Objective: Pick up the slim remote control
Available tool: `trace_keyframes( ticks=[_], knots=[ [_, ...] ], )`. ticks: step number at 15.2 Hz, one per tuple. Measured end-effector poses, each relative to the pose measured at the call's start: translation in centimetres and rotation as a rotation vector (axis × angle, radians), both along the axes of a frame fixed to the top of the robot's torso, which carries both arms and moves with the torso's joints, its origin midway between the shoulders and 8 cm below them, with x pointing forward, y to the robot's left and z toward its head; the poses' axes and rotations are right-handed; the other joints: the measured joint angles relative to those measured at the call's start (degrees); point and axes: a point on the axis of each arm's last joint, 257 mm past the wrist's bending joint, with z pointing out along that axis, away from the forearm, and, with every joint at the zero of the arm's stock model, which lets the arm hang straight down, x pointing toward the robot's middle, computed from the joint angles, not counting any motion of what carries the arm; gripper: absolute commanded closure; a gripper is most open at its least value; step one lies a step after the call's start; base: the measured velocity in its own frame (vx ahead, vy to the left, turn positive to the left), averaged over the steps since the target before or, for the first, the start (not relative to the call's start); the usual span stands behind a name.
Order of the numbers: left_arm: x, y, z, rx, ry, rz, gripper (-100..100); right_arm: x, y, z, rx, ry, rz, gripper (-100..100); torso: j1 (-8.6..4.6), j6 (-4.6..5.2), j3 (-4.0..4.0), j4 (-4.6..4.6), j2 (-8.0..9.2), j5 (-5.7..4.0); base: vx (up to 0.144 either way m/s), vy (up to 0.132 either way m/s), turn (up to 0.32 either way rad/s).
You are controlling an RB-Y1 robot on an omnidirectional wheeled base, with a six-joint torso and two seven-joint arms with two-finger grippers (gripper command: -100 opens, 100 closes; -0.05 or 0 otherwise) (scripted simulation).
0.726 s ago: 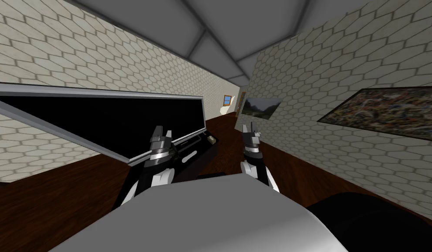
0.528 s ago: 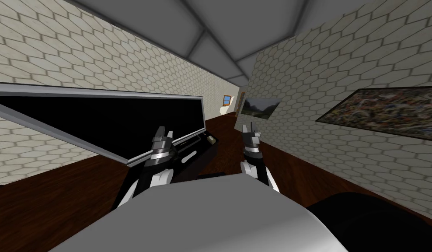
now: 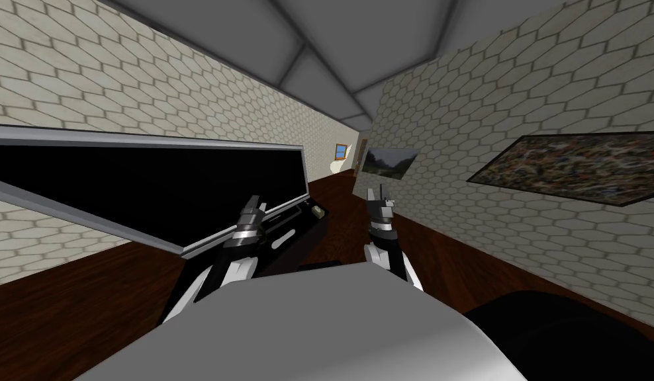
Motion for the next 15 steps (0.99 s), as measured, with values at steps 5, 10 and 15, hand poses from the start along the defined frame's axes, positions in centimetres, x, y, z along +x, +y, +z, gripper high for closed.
trace_keyframes(
  ticks=[5,10,15],
  knots=[
    [2.1,2.1,-4.4,-0.027,0.138,0.003,-100,0.0,0.0,0.0,0.000,0.000,0.000,0,-0.01,0.01,-0.01,0.00,-0.01,0.00,0.010,-0.013,-0.079],
    [3.9,4.7,-9.1,-0.072,0.279,0.023,-100,0.0,0.0,0.0,0.000,0.000,0.000,0,-0.01,0.00,-0.02,-0.01,-0.03,0.00,0.014,-0.013,-0.090],
    [4.7,7.3,-14.1,-0.130,0.419,0.057,-100,0.0,0.0,0.0,0.000,0.000,0.000,0,-0.01,-0.01,-0.02,-0.01,-0.03,0.00,0.014,-0.011,-0.080]
  ],
)
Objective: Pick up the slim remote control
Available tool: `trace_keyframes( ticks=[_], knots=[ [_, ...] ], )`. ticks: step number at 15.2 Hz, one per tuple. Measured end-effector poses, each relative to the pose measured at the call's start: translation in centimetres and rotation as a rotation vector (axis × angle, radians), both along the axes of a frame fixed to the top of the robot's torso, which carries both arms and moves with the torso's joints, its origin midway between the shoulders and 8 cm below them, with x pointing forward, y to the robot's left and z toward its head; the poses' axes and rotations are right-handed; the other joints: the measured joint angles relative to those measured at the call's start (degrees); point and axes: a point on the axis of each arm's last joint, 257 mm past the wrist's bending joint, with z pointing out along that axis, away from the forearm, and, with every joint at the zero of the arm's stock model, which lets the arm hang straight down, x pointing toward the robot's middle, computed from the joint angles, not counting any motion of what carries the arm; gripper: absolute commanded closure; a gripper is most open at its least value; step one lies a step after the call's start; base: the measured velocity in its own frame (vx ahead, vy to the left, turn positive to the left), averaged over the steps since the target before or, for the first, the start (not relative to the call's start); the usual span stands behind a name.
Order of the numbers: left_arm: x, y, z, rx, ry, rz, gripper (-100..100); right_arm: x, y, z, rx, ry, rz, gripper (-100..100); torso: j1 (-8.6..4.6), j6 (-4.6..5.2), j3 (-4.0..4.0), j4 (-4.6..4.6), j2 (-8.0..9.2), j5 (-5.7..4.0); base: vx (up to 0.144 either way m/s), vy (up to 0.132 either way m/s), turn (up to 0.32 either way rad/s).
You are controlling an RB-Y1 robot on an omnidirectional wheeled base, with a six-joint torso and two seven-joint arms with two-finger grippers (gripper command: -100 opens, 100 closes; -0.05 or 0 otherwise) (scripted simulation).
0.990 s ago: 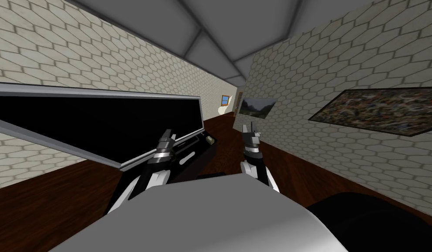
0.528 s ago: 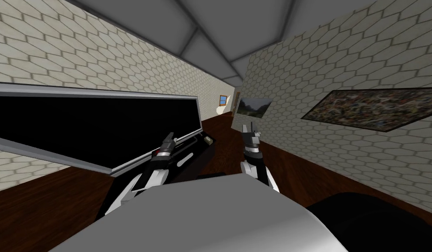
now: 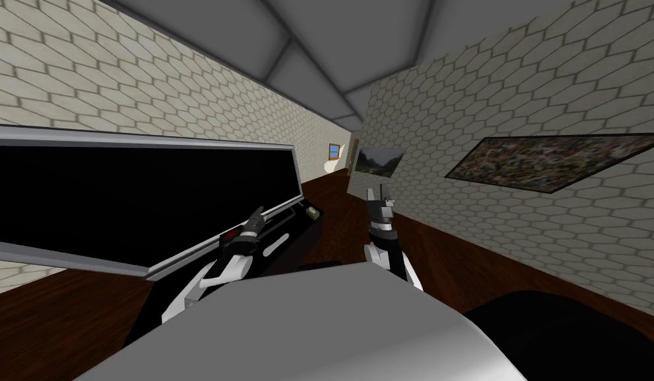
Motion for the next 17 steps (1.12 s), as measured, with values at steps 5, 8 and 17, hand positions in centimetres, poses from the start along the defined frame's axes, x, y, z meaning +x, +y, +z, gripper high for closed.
trace_keyframes(
  ticks=[5,8,17],
  knots=[
    [0.2,3.1,-4.4,-0.058,0.131,0.048,-100,0.0,0.0,0.0,0.000,0.000,0.000,0,0.01,0.00,0.00,0.00,0.00,0.00,0.014,-0.010,-0.085],
    [0.2,4.7,-6.9,-0.092,0.199,0.078,-100,0.0,0.0,0.0,0.000,0.000,0.000,0,0.02,-0.01,0.01,0.00,0.01,0.00,0.013,-0.007,-0.072],
    [-1.2,8.9,-13.7,-0.206,0.394,0.179,-100,0.0,0.0,0.0,0.000,0.000,0.000,0,0.01,0.00,0.01,0.00,0.01,0.00,0.014,-0.006,-0.075]
  ],
)
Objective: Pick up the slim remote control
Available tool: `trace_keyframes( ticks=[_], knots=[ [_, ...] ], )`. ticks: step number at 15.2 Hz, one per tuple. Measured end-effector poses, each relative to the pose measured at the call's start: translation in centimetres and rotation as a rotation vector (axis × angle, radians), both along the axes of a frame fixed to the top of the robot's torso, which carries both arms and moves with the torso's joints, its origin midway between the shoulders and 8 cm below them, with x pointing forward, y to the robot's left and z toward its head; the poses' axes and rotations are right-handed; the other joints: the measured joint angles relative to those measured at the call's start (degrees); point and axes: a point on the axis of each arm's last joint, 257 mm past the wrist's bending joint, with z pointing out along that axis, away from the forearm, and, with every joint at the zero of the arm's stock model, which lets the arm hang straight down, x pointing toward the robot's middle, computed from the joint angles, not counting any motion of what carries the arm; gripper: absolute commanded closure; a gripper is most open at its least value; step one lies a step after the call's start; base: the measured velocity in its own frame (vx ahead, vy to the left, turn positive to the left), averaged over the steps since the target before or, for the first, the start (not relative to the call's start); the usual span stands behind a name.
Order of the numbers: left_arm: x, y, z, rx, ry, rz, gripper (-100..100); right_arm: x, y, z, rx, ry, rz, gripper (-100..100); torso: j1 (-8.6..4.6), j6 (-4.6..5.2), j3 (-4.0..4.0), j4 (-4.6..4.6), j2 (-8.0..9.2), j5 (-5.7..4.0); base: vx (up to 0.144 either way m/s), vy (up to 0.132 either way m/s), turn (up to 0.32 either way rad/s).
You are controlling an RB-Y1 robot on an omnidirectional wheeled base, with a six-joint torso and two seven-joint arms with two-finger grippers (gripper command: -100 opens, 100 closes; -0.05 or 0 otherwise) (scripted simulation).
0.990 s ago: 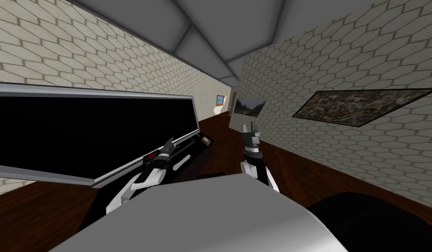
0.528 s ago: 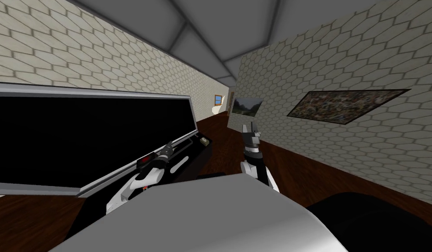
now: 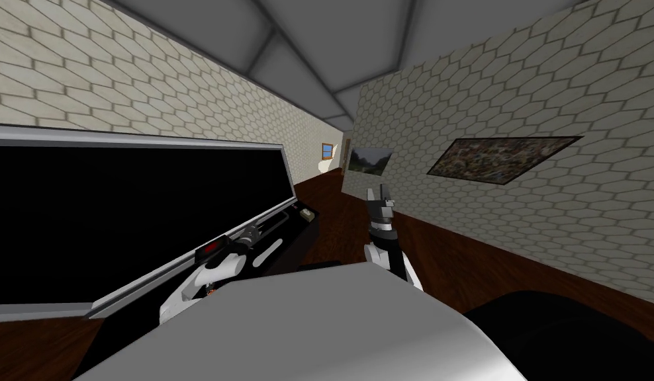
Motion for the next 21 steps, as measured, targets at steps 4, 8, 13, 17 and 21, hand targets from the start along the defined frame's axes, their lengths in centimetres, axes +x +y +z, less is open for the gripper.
trace_keyframes(
  ticks=[4,8,13,17,21],
  knots=[
    [-1.1,2.0,-3.4,-0.069,0.103,0.067,-100,0.0,0.0,0.0,0.000,0.000,0.000,0,-0.01,0.01,-0.03,-0.01,-0.04,0.00,0.021,-0.006,-0.086],
    [-3.0,3.8,-6.0,-0.125,0.192,0.123,-100,0.0,0.0,0.0,0.000,0.000,0.000,0,0.01,-0.01,0.00,0.00,0.00,0.01,0.016,-0.003,-0.082],
    [-5.4,5.4,-10.2,-0.211,0.306,0.209,-100,0.0,0.0,0.0,0.000,0.000,0.000,0,0.00,-0.01,-0.02,-0.01,-0.03,0.00,0.022,-0.004,-0.082],
    [-7.5,6.2,-12.8,-0.274,0.387,0.274,-100,0.0,0.0,0.0,0.000,0.000,0.000,0,0.00,0.02,-0.01,0.00,-0.02,0.01,0.018,-0.001,-0.082],
    [-9.8,6.9,-15.1,-0.345,0.471,0.343,-100,0.0,0.0,0.0,0.000,0.000,0.000,0,0.02,-0.01,-0.02,-0.01,-0.02,0.01,0.022,0.004,-0.079]
  ],
)
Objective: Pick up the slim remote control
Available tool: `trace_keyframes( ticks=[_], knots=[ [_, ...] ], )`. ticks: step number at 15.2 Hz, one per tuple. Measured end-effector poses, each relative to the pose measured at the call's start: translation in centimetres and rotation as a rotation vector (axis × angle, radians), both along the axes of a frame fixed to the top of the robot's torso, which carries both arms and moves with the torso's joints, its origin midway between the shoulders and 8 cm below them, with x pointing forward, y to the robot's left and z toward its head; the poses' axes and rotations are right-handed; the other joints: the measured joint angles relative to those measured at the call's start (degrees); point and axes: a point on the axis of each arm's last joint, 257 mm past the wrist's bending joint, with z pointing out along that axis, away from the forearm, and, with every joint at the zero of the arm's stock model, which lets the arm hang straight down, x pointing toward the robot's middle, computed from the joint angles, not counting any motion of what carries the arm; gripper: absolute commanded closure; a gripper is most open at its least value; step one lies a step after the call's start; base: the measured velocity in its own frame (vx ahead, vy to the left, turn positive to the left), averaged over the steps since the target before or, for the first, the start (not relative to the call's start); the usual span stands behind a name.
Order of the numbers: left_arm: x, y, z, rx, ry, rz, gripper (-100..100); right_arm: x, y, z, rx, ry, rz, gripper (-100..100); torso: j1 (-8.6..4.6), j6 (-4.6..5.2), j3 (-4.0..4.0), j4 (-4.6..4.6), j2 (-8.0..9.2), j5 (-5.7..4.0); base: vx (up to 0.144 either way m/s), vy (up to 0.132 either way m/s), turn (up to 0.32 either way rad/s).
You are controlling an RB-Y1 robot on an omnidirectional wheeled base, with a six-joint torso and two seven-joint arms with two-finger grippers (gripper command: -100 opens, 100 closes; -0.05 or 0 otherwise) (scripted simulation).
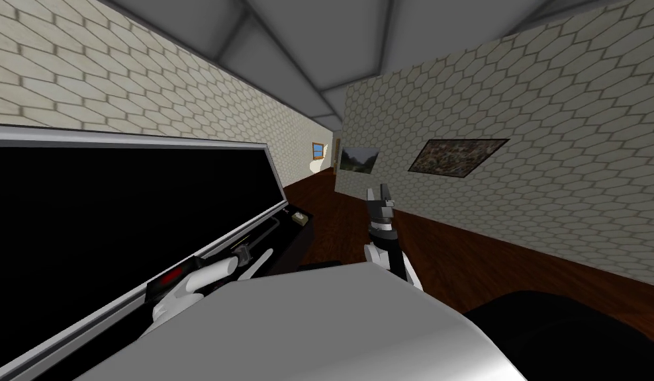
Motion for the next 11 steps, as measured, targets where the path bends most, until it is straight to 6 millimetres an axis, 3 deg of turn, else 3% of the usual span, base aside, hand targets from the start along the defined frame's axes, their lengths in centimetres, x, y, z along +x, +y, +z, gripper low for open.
trace_keyframes(
  ticks=[11],
  knots=[
    [-6.8,0.1,-5.2,-0.194,0.221,0.202,-100,0.0,0.0,0.0,0.000,0.000,0.000,0,0.03,0.01,-0.01,0.00,-0.03,0.00,0.024,0.007,-0.082]
  ],
)
